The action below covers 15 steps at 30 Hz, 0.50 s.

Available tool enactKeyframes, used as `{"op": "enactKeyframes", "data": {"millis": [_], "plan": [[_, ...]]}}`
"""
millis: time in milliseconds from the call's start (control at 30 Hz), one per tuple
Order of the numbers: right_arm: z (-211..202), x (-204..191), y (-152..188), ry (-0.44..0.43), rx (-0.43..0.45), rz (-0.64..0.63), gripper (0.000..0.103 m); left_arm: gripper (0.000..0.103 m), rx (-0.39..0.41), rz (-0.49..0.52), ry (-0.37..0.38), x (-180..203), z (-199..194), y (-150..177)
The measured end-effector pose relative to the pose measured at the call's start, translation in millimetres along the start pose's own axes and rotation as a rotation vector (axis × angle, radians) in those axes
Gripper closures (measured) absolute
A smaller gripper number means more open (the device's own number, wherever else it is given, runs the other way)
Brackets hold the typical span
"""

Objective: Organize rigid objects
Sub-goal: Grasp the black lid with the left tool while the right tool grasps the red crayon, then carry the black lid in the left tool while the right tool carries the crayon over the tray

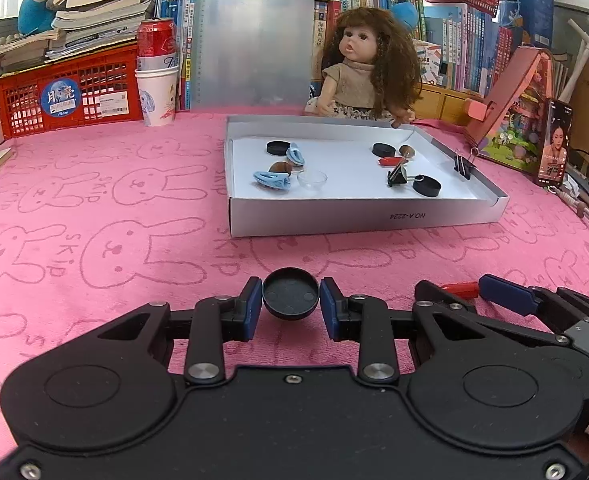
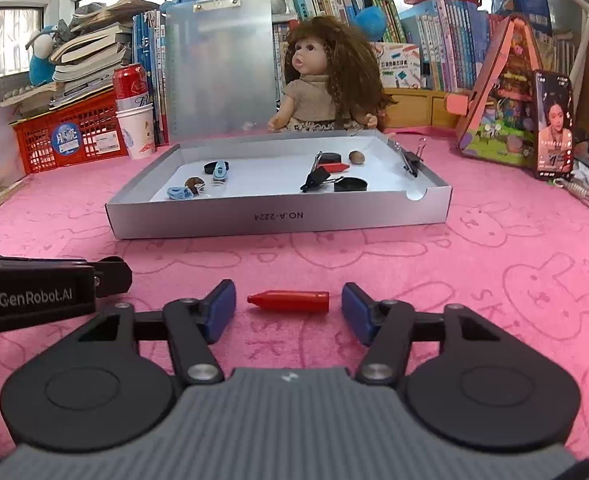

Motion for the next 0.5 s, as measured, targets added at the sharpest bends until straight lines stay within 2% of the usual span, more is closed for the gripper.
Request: {"op": "enactKeyframes", "data": {"millis": [67,100,500], "plan": [[0,1,0,0.011,0.005,-0.006,0.051,0.073,-0.001,-0.001,0.002,0,0,0],[0,2,0,0.015,0.008,-0.008,0.053,0.073,-0.002,-0.002,0.004,1,1,1],[3,14,-13,-0.004,0.023,-0.026,0.054,0.073,0.002,-0.003,0.034,21,7,-9]]}}
Point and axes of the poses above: each gripper's, at about its wrist camera, not at the fingertips, and z roughly the way its jaws point, x to its right, y to its underside, the point moved 6 cm from there along z, roughly the way its jaws point, and after that the axes turned 10 degrees about x, right-handed, at the moved point
